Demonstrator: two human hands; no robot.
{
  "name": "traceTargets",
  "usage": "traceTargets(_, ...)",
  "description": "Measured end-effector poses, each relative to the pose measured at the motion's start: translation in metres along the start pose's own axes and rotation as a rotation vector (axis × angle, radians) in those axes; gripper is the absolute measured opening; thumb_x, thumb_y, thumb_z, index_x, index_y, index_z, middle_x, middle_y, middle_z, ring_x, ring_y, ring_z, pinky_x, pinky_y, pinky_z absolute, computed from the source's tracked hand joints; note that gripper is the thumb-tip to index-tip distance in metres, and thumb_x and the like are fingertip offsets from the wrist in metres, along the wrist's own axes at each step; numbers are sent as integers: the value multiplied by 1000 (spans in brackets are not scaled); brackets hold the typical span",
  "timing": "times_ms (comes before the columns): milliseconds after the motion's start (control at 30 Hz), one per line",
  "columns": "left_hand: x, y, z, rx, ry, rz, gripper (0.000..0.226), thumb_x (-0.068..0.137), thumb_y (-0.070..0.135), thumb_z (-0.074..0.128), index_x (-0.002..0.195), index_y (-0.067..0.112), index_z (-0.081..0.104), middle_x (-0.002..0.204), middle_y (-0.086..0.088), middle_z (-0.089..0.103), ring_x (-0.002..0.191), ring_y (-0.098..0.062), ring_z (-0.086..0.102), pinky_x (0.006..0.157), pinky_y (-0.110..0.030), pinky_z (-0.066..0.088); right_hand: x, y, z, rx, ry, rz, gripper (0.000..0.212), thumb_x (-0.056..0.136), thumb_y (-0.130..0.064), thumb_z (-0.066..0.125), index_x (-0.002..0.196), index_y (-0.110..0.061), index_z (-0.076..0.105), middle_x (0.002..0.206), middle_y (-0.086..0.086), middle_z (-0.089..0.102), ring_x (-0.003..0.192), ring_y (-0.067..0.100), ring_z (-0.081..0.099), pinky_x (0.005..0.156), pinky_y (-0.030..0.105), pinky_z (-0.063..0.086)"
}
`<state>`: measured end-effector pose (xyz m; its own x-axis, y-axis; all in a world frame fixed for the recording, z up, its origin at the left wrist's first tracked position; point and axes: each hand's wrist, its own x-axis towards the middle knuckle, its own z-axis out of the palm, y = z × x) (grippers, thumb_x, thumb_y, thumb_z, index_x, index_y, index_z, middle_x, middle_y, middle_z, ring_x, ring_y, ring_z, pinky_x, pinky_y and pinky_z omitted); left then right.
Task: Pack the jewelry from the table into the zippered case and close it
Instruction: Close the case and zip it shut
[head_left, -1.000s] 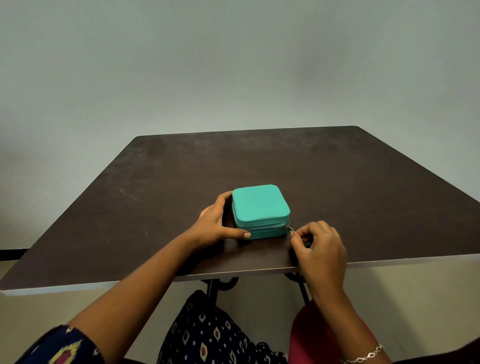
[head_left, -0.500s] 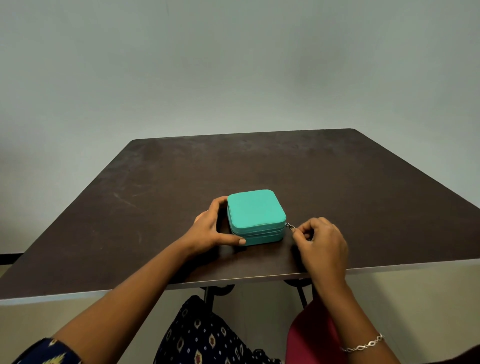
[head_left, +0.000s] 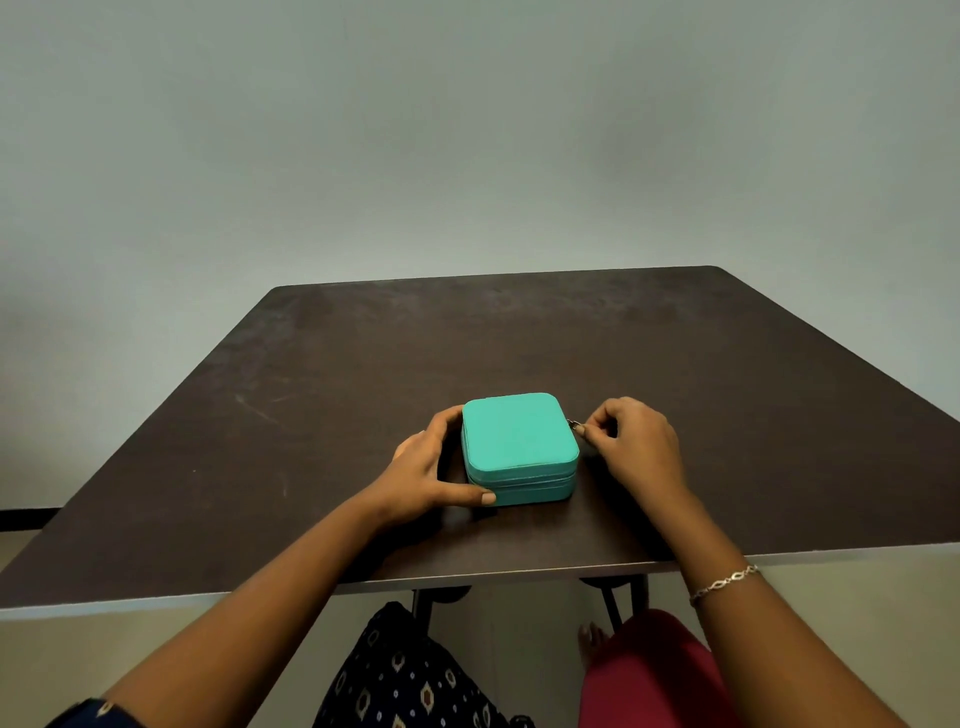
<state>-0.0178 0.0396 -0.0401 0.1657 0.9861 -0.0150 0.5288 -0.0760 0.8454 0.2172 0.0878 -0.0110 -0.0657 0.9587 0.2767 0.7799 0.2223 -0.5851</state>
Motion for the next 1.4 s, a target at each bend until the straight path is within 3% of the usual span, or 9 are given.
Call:
traceTargets(300, -1, 3, 1, 49, 25, 7, 98, 51, 61, 76, 131, 54, 19, 139, 19, 38, 134, -18, 30, 112, -49, 25, 34, -6, 3, -102, -104, -108, 12, 85, -26, 63, 79, -15, 62, 88, -1, 60, 83, 18, 55, 71, 31, 42)
traceTargets(600, -4, 9, 2, 63, 12, 6, 102, 49, 69, 73, 133, 55, 17, 142, 19, 35, 138, -21, 23, 114, -51, 20, 52, -15, 9, -163, -240, -267, 9, 88, -17, 55, 80, -16, 58, 86, -2, 53, 85, 20, 55, 69, 28, 39)
traceTargets(767, -7, 13, 5, 48, 17, 19, 112, 48, 74, 71, 139, 46, 13, 147, 15, 29, 139, -19, 21, 114, -50, 20, 38, -5, 11, 182, -215, -33, 11, 89, -16, 56, 89, -14, 67, 93, 0, 67, 90, 15, 60, 80, 32, 48)
traceTargets(867, -19, 24, 13, -115, 121, -25, 126, 44, 80, 65, 145, 34, 5, 151, 15, 15, 140, -10, 15, 117, -39, 17, 19, -1, 8, 506, -146, 156, 21, 94, -19, 48, 98, -11, 66, 97, 5, 68, 94, 20, 62, 89, 39, 50)
traceTargets(1033, -33, 56, 44, -497, 414, -79, 78, 83, 57, 39, 146, 19, 14, 151, 5, 21, 139, -13, 21, 108, -23, 17, -19, -13, -3, 956, -185, 323, 41, 97, -33, 36, 119, -4, 55, 114, 8, 61, 106, 18, 57, 94, 31, 45)
traceTargets(1167, -32, 64, 64, -532, 434, -117, 87, 79, 75, 31, 142, 15, 25, 143, -2, 40, 128, -16, 40, 111, -35, 29, -38, -21, -6, 1096, -249, 330, 55, 95, -42, 31, 132, -3, 43, 121, 3, 54, 111, 13, 51, 96, 25, 40)
traceTargets(1233, -33, 67, 67, -541, 444, -105, 71, 87, 60, 28, 145, 21, 18, 133, 14, 35, 118, -5, 37, 102, -21, 27, -45, -24, -5, 1130, -293, 316, 57, 93, -45, 28, 131, -5, 44, 121, -1, 54, 109, 8, 52, 94, 21, 40)
traceTargets(1300, -33, 68, 69, -535, 429, -116, 63, 91, 49, 27, 146, 24, 9, 123, 17, 28, 113, 2, 29, 93, -16, 24, -49, -27, -4, 1136, -324, 289, 55, 88, -51, 28, 120, -15, 54, 116, -8, 59, 99, -1, 58, 84, 14, 45)
traceTargets(1400, -35, 74, 68, -527, 402, -99, 66, 83, 56, 27, 143, 28, 20, 126, 18, 40, 107, 5, 44, 86, -11, 35, -51, -29, -1, 1141, -357, 264, 43, 83, -53, 29, 94, -27, 62, 90, -17, 70, 83, -6, 65, 63, 8, 49)
